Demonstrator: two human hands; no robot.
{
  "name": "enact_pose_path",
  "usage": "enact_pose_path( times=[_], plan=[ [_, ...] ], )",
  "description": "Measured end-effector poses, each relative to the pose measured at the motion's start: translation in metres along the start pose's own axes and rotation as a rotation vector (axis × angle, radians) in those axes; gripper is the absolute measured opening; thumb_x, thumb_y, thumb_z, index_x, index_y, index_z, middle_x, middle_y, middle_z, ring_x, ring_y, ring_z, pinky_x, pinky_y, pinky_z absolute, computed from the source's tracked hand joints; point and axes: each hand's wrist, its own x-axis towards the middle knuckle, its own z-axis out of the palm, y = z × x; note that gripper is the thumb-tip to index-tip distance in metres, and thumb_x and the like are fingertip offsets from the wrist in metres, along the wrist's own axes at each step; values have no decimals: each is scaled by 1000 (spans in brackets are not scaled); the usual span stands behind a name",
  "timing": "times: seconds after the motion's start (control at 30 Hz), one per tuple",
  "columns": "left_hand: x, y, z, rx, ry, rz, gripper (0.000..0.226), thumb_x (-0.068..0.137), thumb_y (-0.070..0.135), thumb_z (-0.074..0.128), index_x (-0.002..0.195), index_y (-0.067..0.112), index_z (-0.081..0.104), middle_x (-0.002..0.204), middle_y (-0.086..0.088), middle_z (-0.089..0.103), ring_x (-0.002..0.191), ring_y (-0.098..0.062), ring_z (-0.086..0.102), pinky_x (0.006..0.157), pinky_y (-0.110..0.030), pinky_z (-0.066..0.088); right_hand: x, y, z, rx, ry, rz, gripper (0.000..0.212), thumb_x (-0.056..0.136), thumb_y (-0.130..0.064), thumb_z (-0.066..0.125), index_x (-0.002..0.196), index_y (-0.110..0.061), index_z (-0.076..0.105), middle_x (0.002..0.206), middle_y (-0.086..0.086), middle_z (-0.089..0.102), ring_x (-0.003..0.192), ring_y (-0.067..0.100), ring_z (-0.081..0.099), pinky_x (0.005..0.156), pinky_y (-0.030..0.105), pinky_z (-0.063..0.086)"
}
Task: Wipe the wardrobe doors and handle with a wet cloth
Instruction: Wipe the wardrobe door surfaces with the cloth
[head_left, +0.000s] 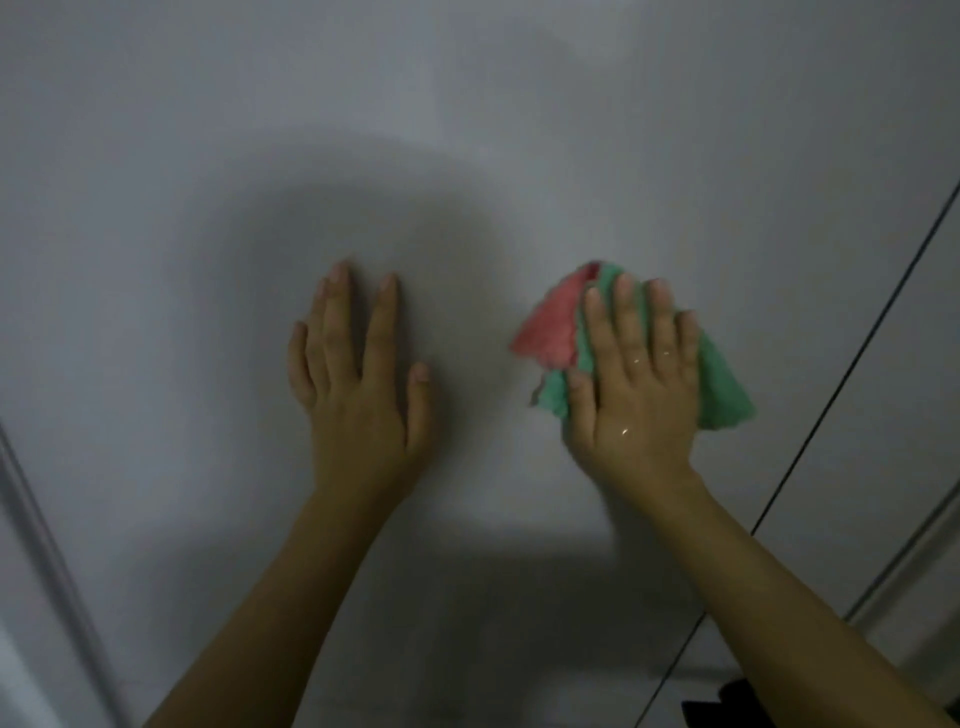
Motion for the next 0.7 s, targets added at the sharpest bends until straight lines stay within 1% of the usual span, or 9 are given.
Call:
enact_pose_path(
  times=[0.1, 0.13, 0.17, 0.27, 0.33, 0.43, 0.57, 0.63, 0.7],
  plan=[
    [-1, -20, -10, 2, 1, -51, 58, 93, 33, 37, 146, 9, 32, 153, -25, 23, 143, -32, 17, 115, -49, 10, 33, -38, 9, -10, 88, 364, 57, 99, -32, 29, 149, -6, 19, 153, 17, 26, 142, 38, 16, 118, 47, 4],
    [0, -27, -13, 9, -1, -60, 58, 93, 33, 37, 146, 10, 31, 153, -25, 23, 143, -33, 17, 115, -48, 10, 44, -59, 15, 0, 87, 401, 58, 99, -33, 29, 148, -5, 19, 153, 19, 27, 141, 39, 17, 118, 47, 3],
    [0, -34, -16, 16, -2, -66, 58, 93, 33, 37, 146, 10, 30, 153, -25, 23, 143, -33, 17, 115, -48, 9, 51, -80, 19, 8, 55, 359, 59, 98, -33, 31, 148, -5, 19, 153, 19, 26, 141, 39, 16, 117, 46, 1],
    [2, -50, -20, 10, -14, -80, 58, 94, 35, 35, 146, 11, 28, 153, -26, 22, 143, -34, 17, 115, -48, 10, 40, -120, 29, 24, -88, -48, 62, 93, -31, 39, 147, -8, 20, 155, 7, 19, 140, 34, 15, 118, 42, -5],
    [2, -61, -24, -13, -26, -82, 57, 94, 34, 36, 146, 11, 30, 152, -27, 22, 142, -37, 19, 115, -51, 15, 27, -114, 28, 75, -86, -169, 58, 94, -28, 44, 147, -11, 29, 155, 3, 24, 141, 31, 20, 119, 40, 0],
    [1, -82, -35, -37, -51, -88, 57, 94, 34, 37, 146, 13, 31, 153, -24, 21, 142, -37, 18, 114, -49, 17, 21, -98, 22, 29, -27, -52, 56, 95, -28, 39, 147, -11, 28, 151, 4, 26, 145, 28, 18, 119, 42, 6],
    [1, -117, -49, -64, -66, -129, 60, 94, 34, 38, 148, 11, 28, 155, -23, 18, 144, -37, 14, 117, -46, 15, 59, -139, 32, -28, 59, 317, 58, 99, -33, 30, 148, -4, 23, 152, 17, 28, 142, 38, 17, 118, 49, 6],
    [1, -132, -52, -60, -65, -129, 59, 93, 32, 39, 148, 11, 28, 154, -25, 18, 144, -38, 15, 116, -50, 16, 78, -177, 43, 16, 25, 269, 58, 97, -32, 33, 147, -3, 26, 151, 19, 31, 140, 40, 18, 117, 48, 2],
    [1, -149, -56, -35, -68, -131, 59, 93, 33, 39, 147, 11, 27, 154, -26, 19, 143, -38, 16, 116, -53, 15, 77, -208, 52, 56, -31, 22, 56, 94, -29, 42, 145, -5, 34, 151, 13, 33, 140, 37, 19, 118, 45, 1]
  ],
)
